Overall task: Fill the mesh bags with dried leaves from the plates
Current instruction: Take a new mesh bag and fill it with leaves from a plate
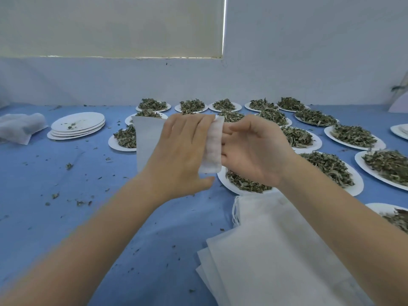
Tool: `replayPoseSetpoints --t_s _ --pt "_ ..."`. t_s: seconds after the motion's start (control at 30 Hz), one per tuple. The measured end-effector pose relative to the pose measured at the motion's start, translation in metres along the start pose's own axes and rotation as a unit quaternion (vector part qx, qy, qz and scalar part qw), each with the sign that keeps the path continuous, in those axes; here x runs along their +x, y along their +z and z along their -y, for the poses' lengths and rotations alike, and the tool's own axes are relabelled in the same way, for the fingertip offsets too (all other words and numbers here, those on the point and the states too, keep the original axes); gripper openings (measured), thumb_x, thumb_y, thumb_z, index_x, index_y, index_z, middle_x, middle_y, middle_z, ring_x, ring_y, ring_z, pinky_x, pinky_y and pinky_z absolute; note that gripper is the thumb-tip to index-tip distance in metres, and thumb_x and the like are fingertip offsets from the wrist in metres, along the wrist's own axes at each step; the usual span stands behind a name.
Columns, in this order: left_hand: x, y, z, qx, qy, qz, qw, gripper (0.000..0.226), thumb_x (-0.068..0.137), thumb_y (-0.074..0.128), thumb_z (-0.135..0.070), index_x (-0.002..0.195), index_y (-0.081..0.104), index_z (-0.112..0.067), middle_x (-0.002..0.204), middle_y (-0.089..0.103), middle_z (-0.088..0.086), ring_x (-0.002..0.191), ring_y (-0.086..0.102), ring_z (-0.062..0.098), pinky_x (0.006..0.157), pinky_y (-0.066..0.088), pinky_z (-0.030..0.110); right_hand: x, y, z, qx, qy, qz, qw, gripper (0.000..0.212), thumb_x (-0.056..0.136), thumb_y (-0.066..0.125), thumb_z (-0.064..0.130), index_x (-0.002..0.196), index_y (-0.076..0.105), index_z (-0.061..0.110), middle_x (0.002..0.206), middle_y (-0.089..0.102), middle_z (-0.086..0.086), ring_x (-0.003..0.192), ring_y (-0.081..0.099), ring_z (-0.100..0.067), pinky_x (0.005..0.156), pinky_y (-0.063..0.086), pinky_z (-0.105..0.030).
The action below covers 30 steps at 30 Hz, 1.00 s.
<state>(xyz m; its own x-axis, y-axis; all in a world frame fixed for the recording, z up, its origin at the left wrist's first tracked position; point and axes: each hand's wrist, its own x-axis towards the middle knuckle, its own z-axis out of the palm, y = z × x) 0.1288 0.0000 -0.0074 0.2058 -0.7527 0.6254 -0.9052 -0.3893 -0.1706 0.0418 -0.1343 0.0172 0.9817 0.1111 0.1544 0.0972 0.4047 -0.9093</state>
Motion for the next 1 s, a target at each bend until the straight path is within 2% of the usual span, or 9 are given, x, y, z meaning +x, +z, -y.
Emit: replayPoseSetpoints --t_s 0.1,0.2,0.4,0.47,0.57,0.63,0.77,0.87,1.0 --pt "0.003 0.01 -0.003 0.052 -0.017 -0.089 0.995 0.045 0.075 0.05 -0.01 0.116 0.058 0.005 0.106 0.062 0.018 0.095 0.059 0.036 0.092 0.037 0.039 0.003 -0.001 0.0 0.032 0.019 -0.009 0.999 0.058 0.068 0.045 0.018 0.123 0.04 -0.001 0.11 0.04 -0.015 0.107 0.033 -0.029 0.096 0.03 -0.038" --pt "0.004 0.014 -0.003 0.043 -0.015 -0.146 0.988 0.043 0.062 0.056 -0.001 0.105 0.062 0.007 0.091 0.063 0.019 0.082 0.06 0.037 0.081 0.038 0.039 0.006 -0.003 0.003 0.03 0.06 -0.001 0.998 0.053 0.068 0.054 0.026 0.112 0.049 -0.003 0.098 0.05 -0.012 0.096 0.049 -0.028 0.088 0.045 -0.034" --pt "-0.002 0.026 -0.008 0.01 -0.023 -0.086 0.996 0.052 0.05 0.066 -0.002 0.1 0.06 0.011 0.084 0.06 0.02 0.071 0.058 0.036 0.071 0.039 0.037 0.013 -0.005 -0.002 -0.107 0.132 0.045 0.984 0.063 0.085 0.042 0.054 0.116 0.061 0.003 0.101 0.063 -0.011 0.091 0.061 -0.023 0.077 0.052 -0.027" --pt "-0.001 0.03 -0.009 -0.012 -0.035 -0.05 0.998 0.055 0.048 0.069 -0.001 0.101 0.059 0.011 0.081 0.058 0.018 0.067 0.057 0.035 0.062 0.042 0.035 0.011 -0.012 0.0 -0.143 0.139 0.021 0.98 0.073 0.084 0.044 0.058 0.121 0.056 -0.005 0.106 0.061 -0.017 0.095 0.06 -0.027 0.077 0.053 -0.027" --pt "0.002 0.036 -0.007 -0.054 -0.069 -0.011 0.996 0.056 0.047 0.076 0.0 0.099 0.058 0.009 0.083 0.06 0.02 0.069 0.059 0.036 0.061 0.046 0.035 0.002 -0.026 0.009 -0.228 0.099 -0.075 0.966 0.051 0.086 0.055 0.048 0.108 0.065 0.003 0.1 0.071 -0.015 0.092 0.068 -0.026 0.077 0.056 -0.029" --pt "0.002 0.041 -0.007 -0.079 -0.095 0.014 0.992 0.056 0.05 0.079 -0.003 0.101 0.057 0.008 0.088 0.061 0.021 0.071 0.06 0.038 0.06 0.044 0.035 -0.005 -0.036 0.014 -0.385 0.061 -0.148 0.909 0.029 0.089 0.059 0.035 0.099 0.071 0.01 0.089 0.074 -0.007 0.083 0.07 -0.018 0.075 0.057 -0.026" --pt "-0.002 0.055 -0.006 -0.071 -0.113 0.047 0.99 0.054 0.061 0.075 -0.011 0.109 0.055 0.002 0.098 0.06 0.017 0.086 0.056 0.038 0.067 0.037 0.035 -0.016 -0.058 0.02 -0.736 0.071 -0.187 0.646 0.02 0.089 0.058 0.04 0.093 0.074 0.028 0.084 0.069 0.013 0.076 0.062 -0.004 0.07 0.049 -0.021" --pt "-0.001 0.061 -0.007 -0.067 -0.107 0.054 0.991 0.054 0.061 0.075 -0.017 0.108 0.055 0.001 0.099 0.06 0.016 0.085 0.055 0.038 0.068 0.038 0.036 -0.021 -0.066 0.021 -0.758 0.129 -0.157 0.62 0.029 0.081 0.058 0.055 0.101 0.068 0.037 0.093 0.064 0.015 0.079 0.055 0.001 0.069 0.046 -0.021" --pt "0.01 0.069 -0.01 -0.077 -0.113 0.056 0.989 0.051 0.07 0.069 -0.025 0.112 0.053 -0.001 0.107 0.058 0.014 0.095 0.052 0.035 0.079 0.037 0.038 -0.013 -0.075 0.008 -0.785 0.13 -0.152 0.586 0.049 0.081 0.056 0.059 0.125 0.053 0.038 0.114 0.05 0.003 0.098 0.051 -0.014 0.085 0.044 -0.032"
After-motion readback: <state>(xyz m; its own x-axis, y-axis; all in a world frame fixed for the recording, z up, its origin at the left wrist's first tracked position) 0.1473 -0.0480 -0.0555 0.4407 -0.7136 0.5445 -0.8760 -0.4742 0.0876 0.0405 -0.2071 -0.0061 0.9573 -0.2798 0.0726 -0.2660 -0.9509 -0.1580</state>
